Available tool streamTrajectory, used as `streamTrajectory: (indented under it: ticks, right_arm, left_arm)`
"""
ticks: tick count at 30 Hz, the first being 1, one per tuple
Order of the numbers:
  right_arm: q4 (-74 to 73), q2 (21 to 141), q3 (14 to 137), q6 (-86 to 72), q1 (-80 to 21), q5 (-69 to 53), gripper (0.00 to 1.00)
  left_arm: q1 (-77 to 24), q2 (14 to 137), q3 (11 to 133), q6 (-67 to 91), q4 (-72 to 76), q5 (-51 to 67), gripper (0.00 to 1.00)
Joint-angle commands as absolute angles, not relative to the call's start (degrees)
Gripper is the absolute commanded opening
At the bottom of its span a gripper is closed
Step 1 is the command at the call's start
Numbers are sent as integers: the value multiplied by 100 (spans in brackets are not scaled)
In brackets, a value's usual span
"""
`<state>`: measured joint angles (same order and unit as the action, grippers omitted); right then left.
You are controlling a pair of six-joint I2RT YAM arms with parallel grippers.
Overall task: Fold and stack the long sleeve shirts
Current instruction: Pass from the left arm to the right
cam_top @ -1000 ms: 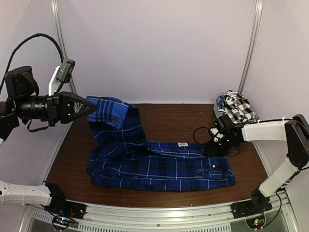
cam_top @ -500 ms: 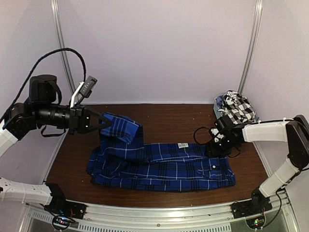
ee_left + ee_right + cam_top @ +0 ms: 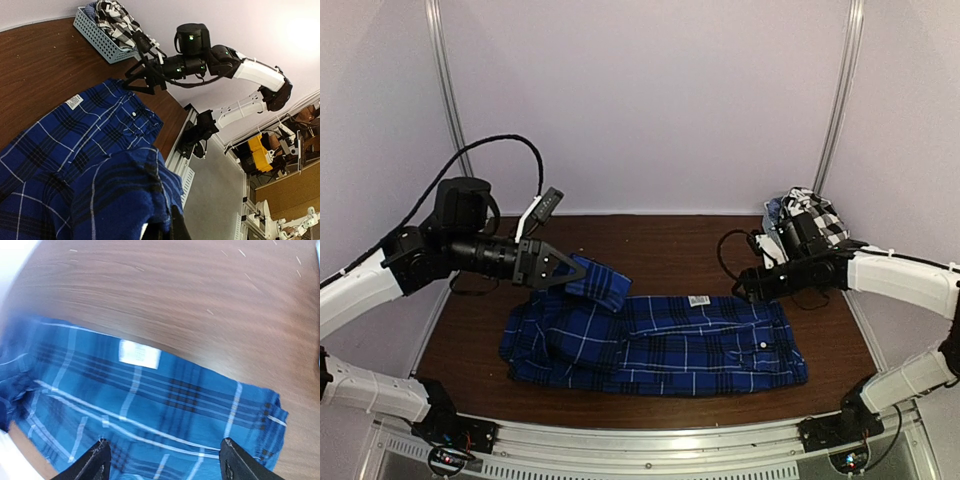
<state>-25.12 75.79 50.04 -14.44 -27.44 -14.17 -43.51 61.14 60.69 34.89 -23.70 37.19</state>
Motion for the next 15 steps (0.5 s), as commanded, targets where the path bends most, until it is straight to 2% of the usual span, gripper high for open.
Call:
streamTrajectory:
  ticks: [1, 8, 15]
  right_arm:
    - [-2087, 7023, 5086, -1066, -3134, -1866, 76]
    - [-1750, 6619, 5444, -879, -3910, -1748, 81]
    - [-1832, 7078, 6351, -478, -4929, -1123, 85]
  left_arm:
    - [-4299, 6198, 5605, 4526, -851, 3567, 3]
    - [-4078, 6515, 5015, 5768, 448, 3511, 4]
    - [-4025, 6784, 4745, 6528, 1335, 3672, 7]
